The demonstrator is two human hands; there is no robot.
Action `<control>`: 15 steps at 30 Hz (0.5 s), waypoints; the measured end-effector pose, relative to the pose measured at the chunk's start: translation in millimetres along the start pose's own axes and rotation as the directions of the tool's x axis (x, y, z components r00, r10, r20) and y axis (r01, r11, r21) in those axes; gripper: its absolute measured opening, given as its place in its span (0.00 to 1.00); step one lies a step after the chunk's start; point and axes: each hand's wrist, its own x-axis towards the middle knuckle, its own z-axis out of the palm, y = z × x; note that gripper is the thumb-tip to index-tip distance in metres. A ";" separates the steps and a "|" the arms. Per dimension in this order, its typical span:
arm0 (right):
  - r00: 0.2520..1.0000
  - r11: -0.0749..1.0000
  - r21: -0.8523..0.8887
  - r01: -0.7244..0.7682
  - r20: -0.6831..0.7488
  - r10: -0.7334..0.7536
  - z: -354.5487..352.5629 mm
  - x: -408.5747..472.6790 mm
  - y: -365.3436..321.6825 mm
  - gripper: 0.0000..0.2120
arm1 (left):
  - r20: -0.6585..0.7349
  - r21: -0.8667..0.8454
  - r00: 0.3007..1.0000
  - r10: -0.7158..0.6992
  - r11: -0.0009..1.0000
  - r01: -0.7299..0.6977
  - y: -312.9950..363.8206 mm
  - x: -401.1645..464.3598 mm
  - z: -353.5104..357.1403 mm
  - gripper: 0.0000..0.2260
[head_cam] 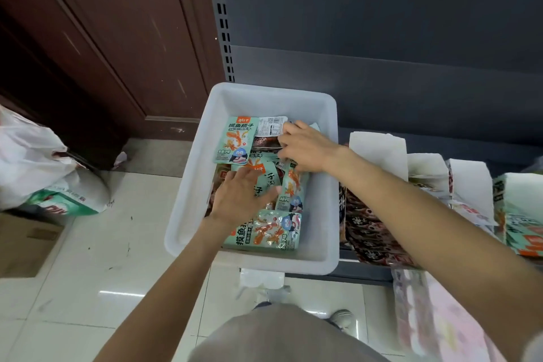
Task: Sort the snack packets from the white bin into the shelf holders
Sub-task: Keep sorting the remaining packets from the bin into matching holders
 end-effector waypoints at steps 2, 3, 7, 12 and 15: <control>0.998 0.978 0.200 -0.056 -0.004 0.058 -8.0 -5.8 4.6 0.12 | 0.011 -0.251 1.000 0.023 0.968 -0.020 5.8 2.0 -4.9 0.29; 0.995 0.941 0.326 -0.093 -0.013 0.103 -12.6 -9.9 6.7 0.11 | 0.008 -0.383 0.999 0.047 0.923 -0.040 9.9 2.3 -6.8 0.26; 0.933 0.564 0.813 -0.147 -0.075 0.351 -26.5 -36.9 10.4 0.16 | -0.168 -0.514 0.985 0.036 0.849 -0.118 24.1 0.0 -9.2 0.12; 0.808 -0.019 1.000 0.019 -0.004 0.589 -26.7 -74.6 14.5 0.19 | -0.164 -0.760 0.986 0.022 0.634 -0.141 41.9 -7.7 -28.0 0.09; 0.773 -0.267 0.959 0.094 0.099 0.627 -18.7 -100.2 18.1 0.11 | -0.103 -0.817 0.993 0.060 0.565 -0.118 59.7 -15.0 -39.4 0.10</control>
